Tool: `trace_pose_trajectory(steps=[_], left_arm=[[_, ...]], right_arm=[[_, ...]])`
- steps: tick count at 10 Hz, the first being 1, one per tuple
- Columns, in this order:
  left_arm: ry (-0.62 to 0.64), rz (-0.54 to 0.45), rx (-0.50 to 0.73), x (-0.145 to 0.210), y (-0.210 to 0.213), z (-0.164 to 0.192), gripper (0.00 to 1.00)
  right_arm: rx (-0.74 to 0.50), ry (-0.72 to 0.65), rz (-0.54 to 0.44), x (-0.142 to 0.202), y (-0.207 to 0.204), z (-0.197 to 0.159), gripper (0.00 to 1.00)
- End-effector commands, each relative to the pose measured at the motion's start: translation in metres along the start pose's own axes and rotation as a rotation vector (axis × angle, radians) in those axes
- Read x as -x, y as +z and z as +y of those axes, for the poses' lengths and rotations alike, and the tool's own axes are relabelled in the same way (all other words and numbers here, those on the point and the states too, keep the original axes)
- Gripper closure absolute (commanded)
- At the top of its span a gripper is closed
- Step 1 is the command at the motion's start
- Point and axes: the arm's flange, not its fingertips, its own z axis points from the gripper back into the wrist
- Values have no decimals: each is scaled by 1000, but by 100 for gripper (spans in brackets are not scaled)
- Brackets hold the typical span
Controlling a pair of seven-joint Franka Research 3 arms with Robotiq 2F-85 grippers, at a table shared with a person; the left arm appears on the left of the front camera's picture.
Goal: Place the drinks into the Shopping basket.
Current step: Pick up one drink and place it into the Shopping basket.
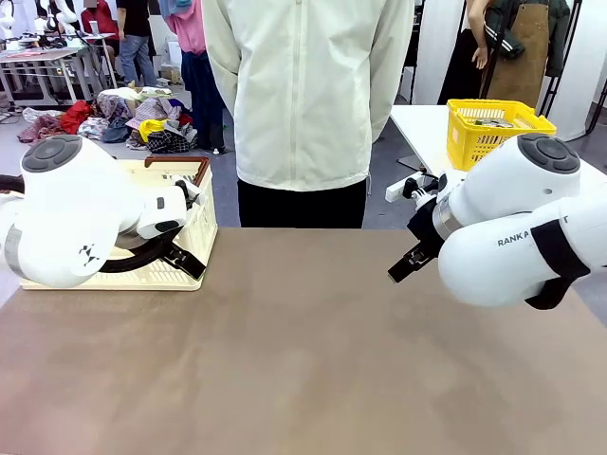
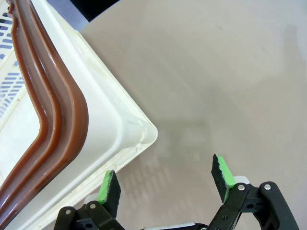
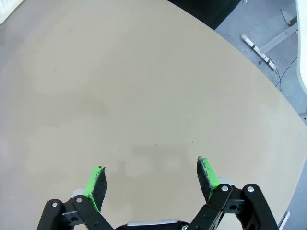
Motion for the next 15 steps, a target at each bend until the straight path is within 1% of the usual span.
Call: trace_pose_trajectory(steps=[1, 3, 4, 5, 6, 7, 8, 9, 10, 11, 12, 13, 14, 15], left_arm=[[0, -1, -1, 0, 0, 0, 0], [0, 0, 0, 0, 0, 0, 0], [31, 44, 136, 5, 16, -12, 0], [201, 154, 207, 5, 36, -23, 0], [211, 202, 303, 9, 67, -36, 0], [238, 140, 366, 14, 97, -42, 0], [275, 72, 440, 15, 129, -34, 0], [343, -17, 494, 22, 164, -12, 0], [425, -87, 576, 37, 197, 25, 0], [537, -205, 635, 61, 235, 74, 0], [638, -312, 668, 83, 261, 116, 0], [767, -396, 681, 122, 269, 151, 0], [892, -452, 708, 163, 268, 178, 0], [1028, -533, 738, 216, 262, 203, 0]], right_arm=[[0, -1, -1, 0, 0, 0, 0], [0, 0, 0, 0, 0, 0, 0], [-76, -37, 165, 4, 11, -2, 0], [-112, -189, 234, 7, 24, -2, 0], [-204, -354, 263, 9, 38, -10, 0], [-334, -438, 351, 15, 53, -27, 0], [-485, -508, 360, 21, 76, -49, 0], [-634, -577, 314, 32, 113, -75, 0], [-704, -686, 181, 50, 157, -107, 0], [-740, -804, 34, 80, 200, -146, 0], [-773, -934, -57, 111, 222, -179, 0], [-801, -1074, -158, 144, 234, -211, 0], [-853, -1203, -260, 180, 241, -240, 0], [-889, -1322, -381, 219, 243, -266, 0]])
